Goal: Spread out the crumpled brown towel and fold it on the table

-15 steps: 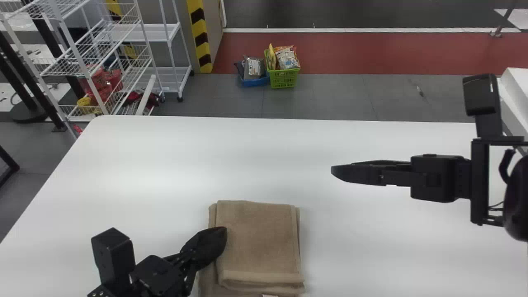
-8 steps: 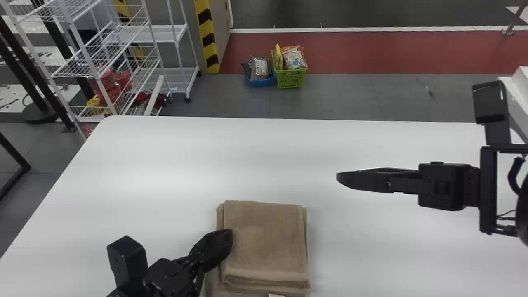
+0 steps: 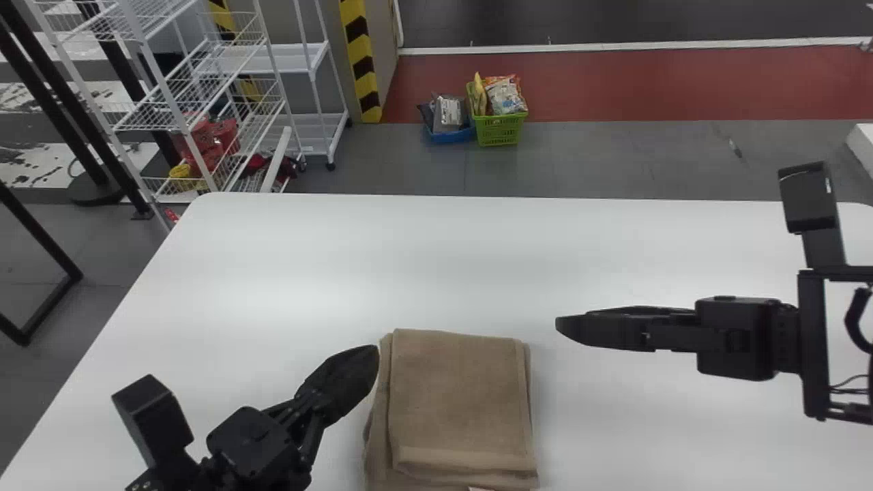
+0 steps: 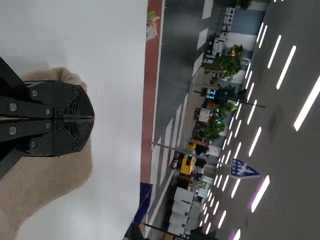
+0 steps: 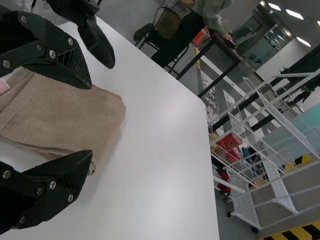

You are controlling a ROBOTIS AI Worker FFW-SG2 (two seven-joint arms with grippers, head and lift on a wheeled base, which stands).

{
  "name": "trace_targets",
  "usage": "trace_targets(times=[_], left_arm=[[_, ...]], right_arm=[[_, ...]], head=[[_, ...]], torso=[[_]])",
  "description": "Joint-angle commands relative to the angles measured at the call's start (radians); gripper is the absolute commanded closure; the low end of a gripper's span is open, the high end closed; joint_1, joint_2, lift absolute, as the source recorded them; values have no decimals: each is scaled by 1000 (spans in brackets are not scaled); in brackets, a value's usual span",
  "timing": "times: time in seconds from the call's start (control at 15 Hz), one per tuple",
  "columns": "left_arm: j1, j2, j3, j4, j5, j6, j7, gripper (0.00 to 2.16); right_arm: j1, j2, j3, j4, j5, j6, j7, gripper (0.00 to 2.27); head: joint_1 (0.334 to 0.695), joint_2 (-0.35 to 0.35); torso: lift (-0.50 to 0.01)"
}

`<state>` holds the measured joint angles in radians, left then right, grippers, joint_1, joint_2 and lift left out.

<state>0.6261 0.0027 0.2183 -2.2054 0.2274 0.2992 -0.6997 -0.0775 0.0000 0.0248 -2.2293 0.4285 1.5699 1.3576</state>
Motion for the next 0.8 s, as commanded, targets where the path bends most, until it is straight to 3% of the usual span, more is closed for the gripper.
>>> trace_targets(times=[0.0, 0.73], left_arm=[[34, -3, 26, -30, 30, 22, -18, 2020], [52, 3, -39, 121, -79, -11, -37, 2024]], right_arm=[[4, 1, 14, 5, 6, -3, 9, 458], [-62, 1, -9, -9, 16, 2, -44, 458]], head=[[695, 147], [695, 121]], torso=[[-127], [-127]])
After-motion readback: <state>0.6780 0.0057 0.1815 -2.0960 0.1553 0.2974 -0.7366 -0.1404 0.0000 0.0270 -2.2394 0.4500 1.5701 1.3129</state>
